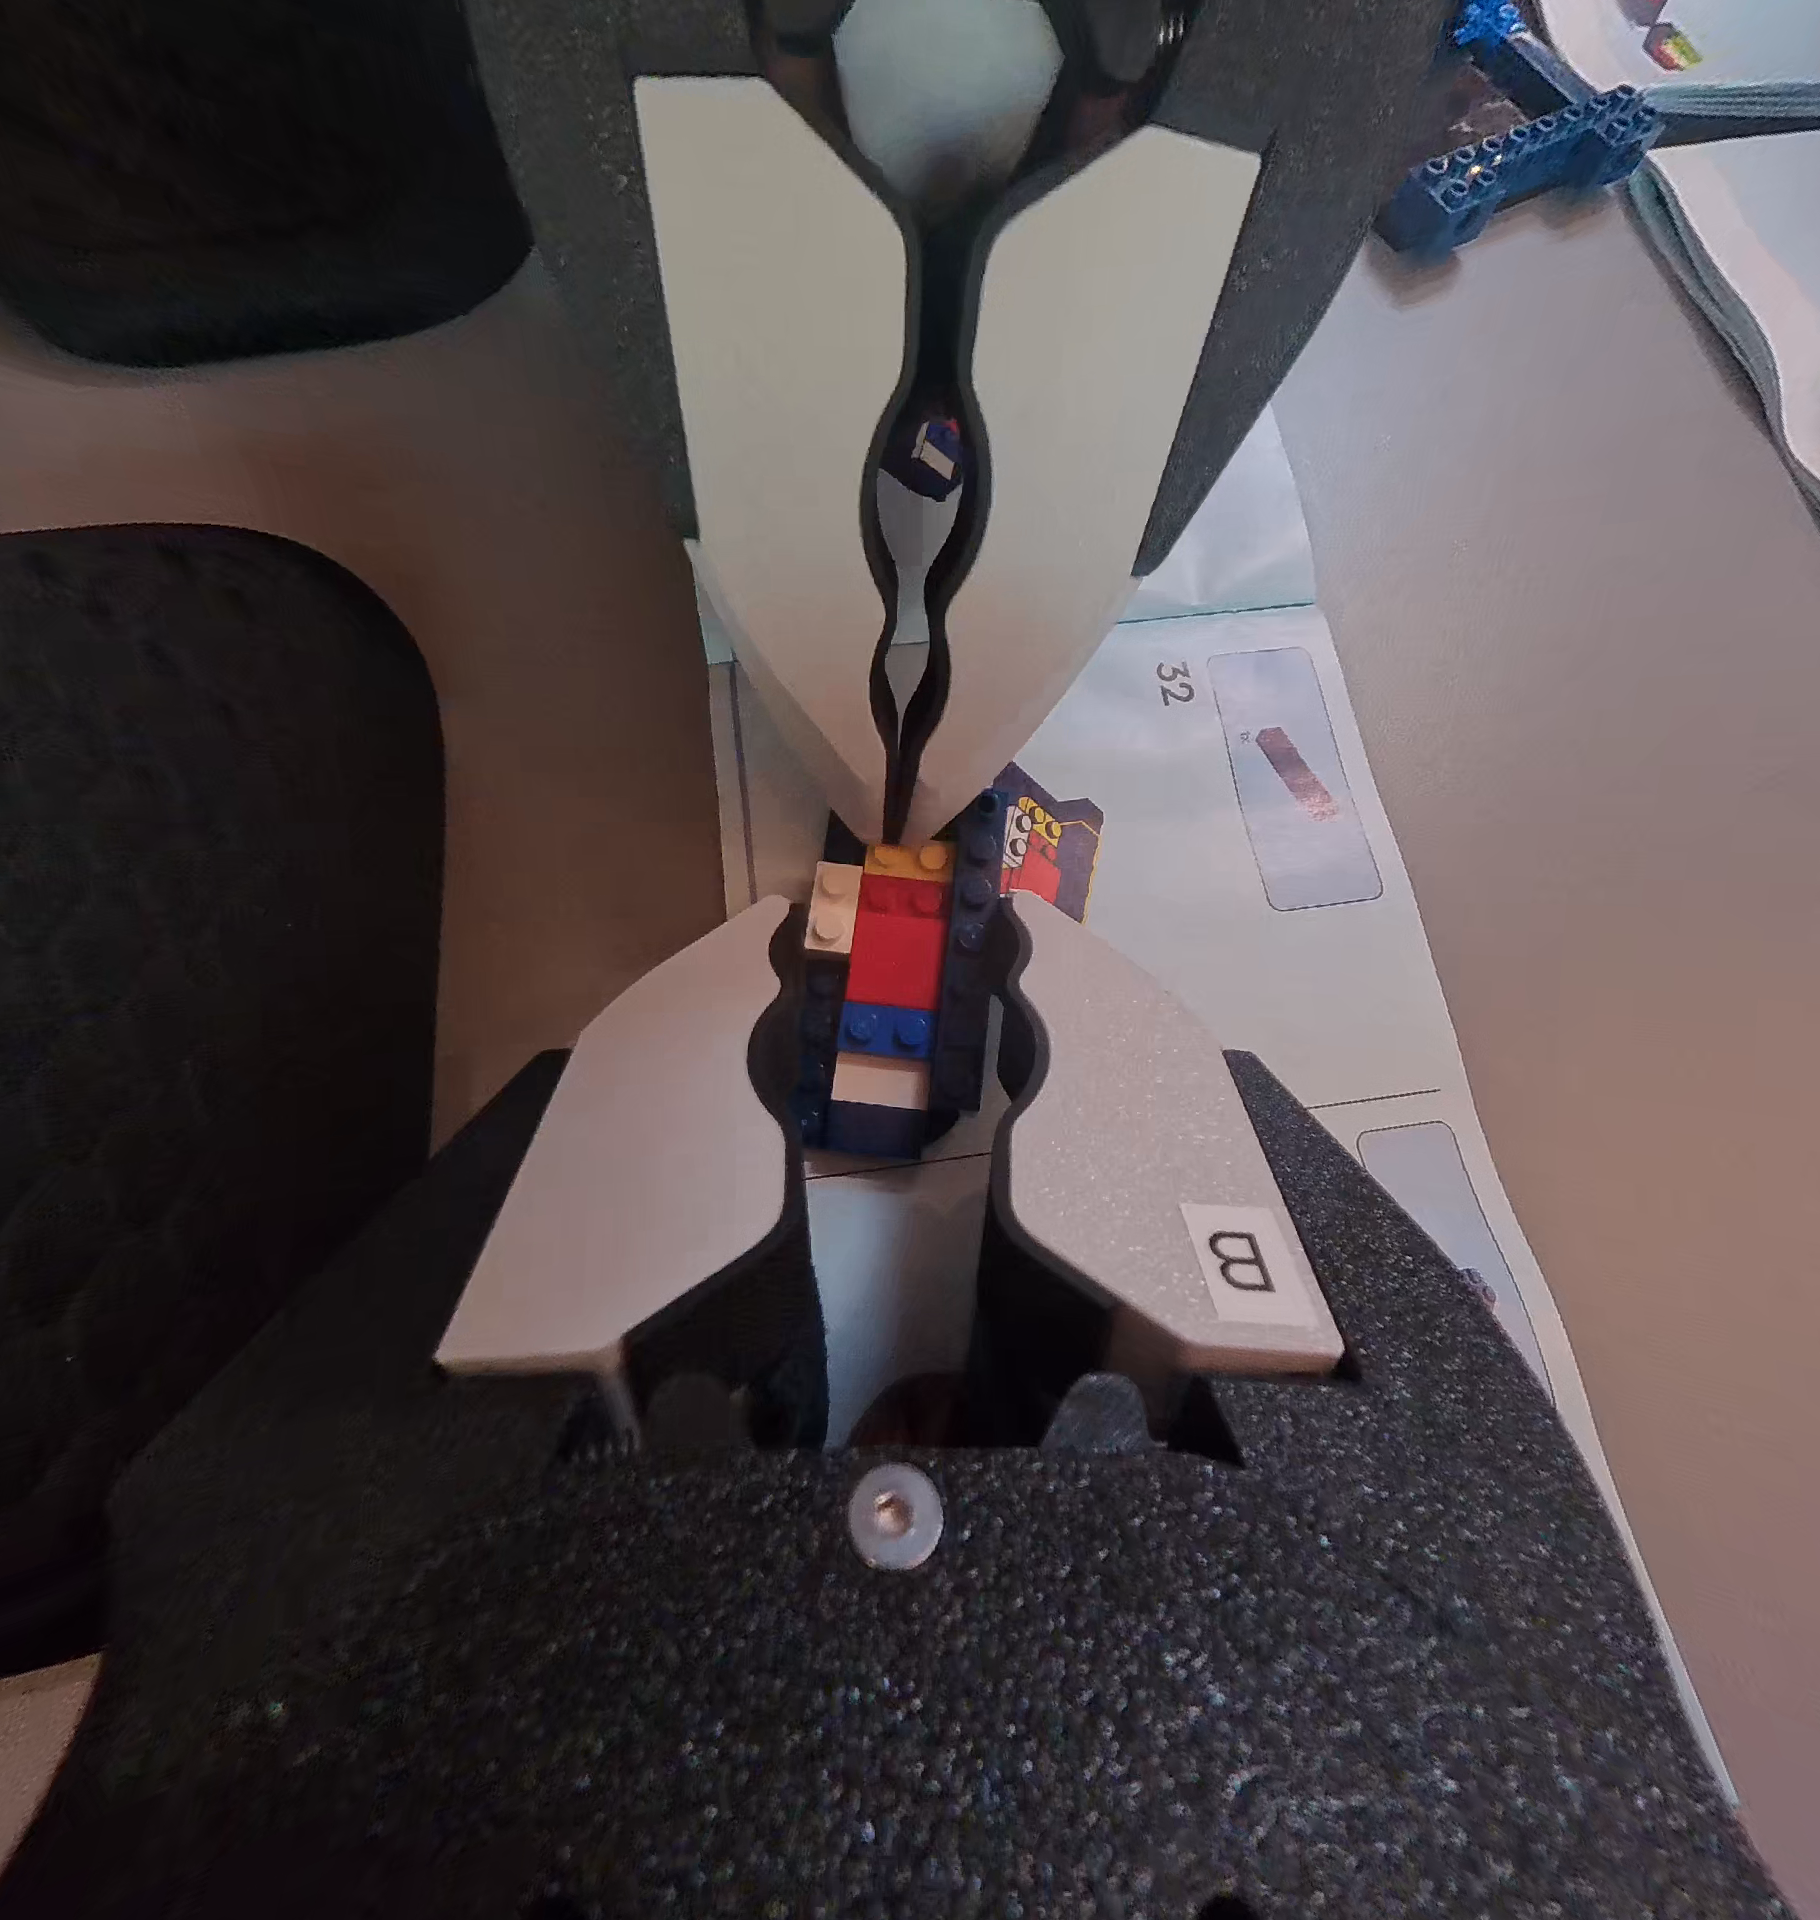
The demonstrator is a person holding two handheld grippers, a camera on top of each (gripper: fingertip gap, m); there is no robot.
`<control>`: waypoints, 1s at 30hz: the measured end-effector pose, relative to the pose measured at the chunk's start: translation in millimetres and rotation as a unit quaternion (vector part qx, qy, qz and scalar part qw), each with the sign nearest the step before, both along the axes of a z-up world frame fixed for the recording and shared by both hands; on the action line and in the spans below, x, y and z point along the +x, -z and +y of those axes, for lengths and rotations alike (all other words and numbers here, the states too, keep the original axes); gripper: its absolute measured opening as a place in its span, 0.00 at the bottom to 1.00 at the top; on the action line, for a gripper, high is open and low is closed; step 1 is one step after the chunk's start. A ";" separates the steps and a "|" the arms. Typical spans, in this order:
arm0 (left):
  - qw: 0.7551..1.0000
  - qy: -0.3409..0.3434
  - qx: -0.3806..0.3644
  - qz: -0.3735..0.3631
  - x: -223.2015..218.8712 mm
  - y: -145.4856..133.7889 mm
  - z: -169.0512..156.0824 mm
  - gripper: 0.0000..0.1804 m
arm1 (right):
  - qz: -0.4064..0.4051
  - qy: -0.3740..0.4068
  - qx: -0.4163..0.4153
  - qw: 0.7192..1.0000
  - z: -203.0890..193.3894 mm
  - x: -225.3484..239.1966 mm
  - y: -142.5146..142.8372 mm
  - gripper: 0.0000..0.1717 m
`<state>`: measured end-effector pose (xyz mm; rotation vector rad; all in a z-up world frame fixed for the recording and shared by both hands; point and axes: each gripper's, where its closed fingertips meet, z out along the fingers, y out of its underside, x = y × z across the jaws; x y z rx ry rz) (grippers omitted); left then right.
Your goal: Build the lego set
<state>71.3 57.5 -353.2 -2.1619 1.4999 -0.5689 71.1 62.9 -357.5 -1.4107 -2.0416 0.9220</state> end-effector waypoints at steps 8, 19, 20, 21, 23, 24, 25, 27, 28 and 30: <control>0.995 0.009 0.081 -0.051 -0.4 -17.7 -6.6 0.00 | 0.000 -0.001 -0.002 1.000 -0.2 0.2 -0.1 0.20; 0.995 -0.009 0.099 0.004 -7.4 -4.8 0.9 0.00 | -0.001 -0.001 -0.004 1.000 -0.4 0.6 -0.3 0.20; 0.995 -0.010 0.097 0.010 -7.9 -3.2 1.2 0.00 | -0.001 0.000 -0.003 1.000 -0.2 0.6 -0.3 0.20; 0.995 -0.013 0.095 0.014 -8.3 -3.0 1.5 0.00 | 0.000 0.000 -0.002 1.000 -0.3 0.6 -0.3 0.20; 0.996 -0.022 0.087 0.021 -8.6 -2.6 1.5 0.00 | 0.000 0.000 -0.002 1.000 -0.3 0.7 -0.3 0.20; 0.996 -0.023 0.086 0.026 -8.6 -2.4 1.4 0.00 | 0.000 0.000 -0.002 1.000 -0.4 0.7 -0.4 0.20; 0.996 -0.023 0.083 0.031 -8.8 -2.3 1.4 0.00 | 0.000 0.000 -0.002 1.000 -0.4 0.8 -0.4 0.20; 0.996 -0.016 0.080 0.033 -8.9 -2.0 1.1 0.00 | 0.000 0.000 -0.001 1.000 -0.5 1.0 -0.4 0.20; 0.996 -0.013 0.079 0.033 -8.9 -1.8 1.0 0.00 | 0.000 0.000 -0.001 1.000 -0.6 1.0 -0.4 0.20; 0.996 -0.008 0.080 0.040 -9.1 -1.5 0.8 0.00 | 0.000 0.000 -0.001 1.000 -0.6 1.1 -0.4 0.20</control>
